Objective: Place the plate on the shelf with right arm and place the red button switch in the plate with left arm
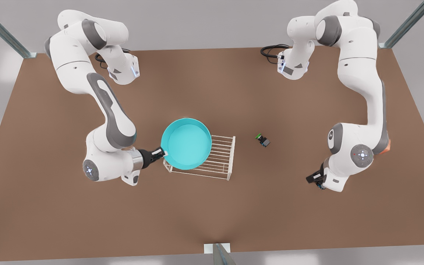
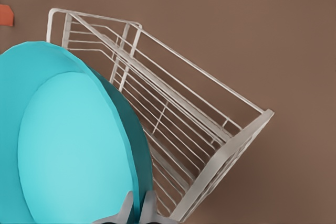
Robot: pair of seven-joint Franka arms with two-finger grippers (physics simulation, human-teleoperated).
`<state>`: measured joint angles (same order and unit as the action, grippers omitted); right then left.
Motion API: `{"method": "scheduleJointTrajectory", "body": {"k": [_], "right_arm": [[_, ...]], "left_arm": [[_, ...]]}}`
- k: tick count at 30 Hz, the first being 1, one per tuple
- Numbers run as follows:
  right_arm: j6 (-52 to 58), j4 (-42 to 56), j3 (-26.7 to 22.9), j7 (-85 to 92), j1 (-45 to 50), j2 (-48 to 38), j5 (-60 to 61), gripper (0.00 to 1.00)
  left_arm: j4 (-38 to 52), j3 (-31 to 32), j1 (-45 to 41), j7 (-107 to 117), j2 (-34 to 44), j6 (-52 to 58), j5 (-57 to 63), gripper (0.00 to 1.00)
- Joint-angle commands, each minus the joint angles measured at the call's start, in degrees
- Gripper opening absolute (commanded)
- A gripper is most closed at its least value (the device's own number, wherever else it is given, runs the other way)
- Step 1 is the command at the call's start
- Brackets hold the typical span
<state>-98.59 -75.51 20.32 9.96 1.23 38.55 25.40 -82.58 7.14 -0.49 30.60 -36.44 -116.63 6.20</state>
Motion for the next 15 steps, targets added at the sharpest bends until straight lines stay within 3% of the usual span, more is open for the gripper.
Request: {"method": "scheduleJointTrajectory", "body": {"k": [1, 5, 8, 9, 11, 13, 15], "right_arm": [[-6.52, 0.02, -0.02, -5.92, 0.26, 0.47, -0.09, 0.2], [-7.67, -2.97, -0.02, -6.01, 1.23, 0.12, 0.0, 0.2], [-9.34, -4.99, -0.02, -6.1, 2.37, -0.49, 0.0, 0.2], [-9.34, -5.08, -0.02, -6.1, 2.37, -0.5, 0.0, 0.24], [-9.43, -5.08, -0.02, -8.64, 2.46, -0.93, 1.58, 1.0], [-7.15, -4.91, -0.28, -8.21, 0.7, -5.23, 1.67, 1.0], [3.83, -2.98, -0.9, -10.66, -5.18, -14.2, 3.16, 1.0]], "left_arm": [[-0.48, -0.02, -0.31, 12.38, -1.44, -7.91, 5.14, 1.0], [-0.13, -1.08, 1.19, 13.26, -4.52, -11.69, 5.05, 1.0], [-6.36, -0.99, 4.44, 10.36, -4.6, -19.24, 4.79, 1.0], [-6.81, -0.99, 4.53, 10.36, -4.69, -20.04, 4.61, 1.0], [-6.98, -0.99, 4.53, 10.89, -4.78, -19.95, 4.44, 1.0], [-6.98, -0.99, 5.05, 10.89, -4.95, -19.95, 4.53, 1.0], [-6.63, -0.99, 5.5, 11.06, -5.3, -20.3, 4.44, 1.0]]}}
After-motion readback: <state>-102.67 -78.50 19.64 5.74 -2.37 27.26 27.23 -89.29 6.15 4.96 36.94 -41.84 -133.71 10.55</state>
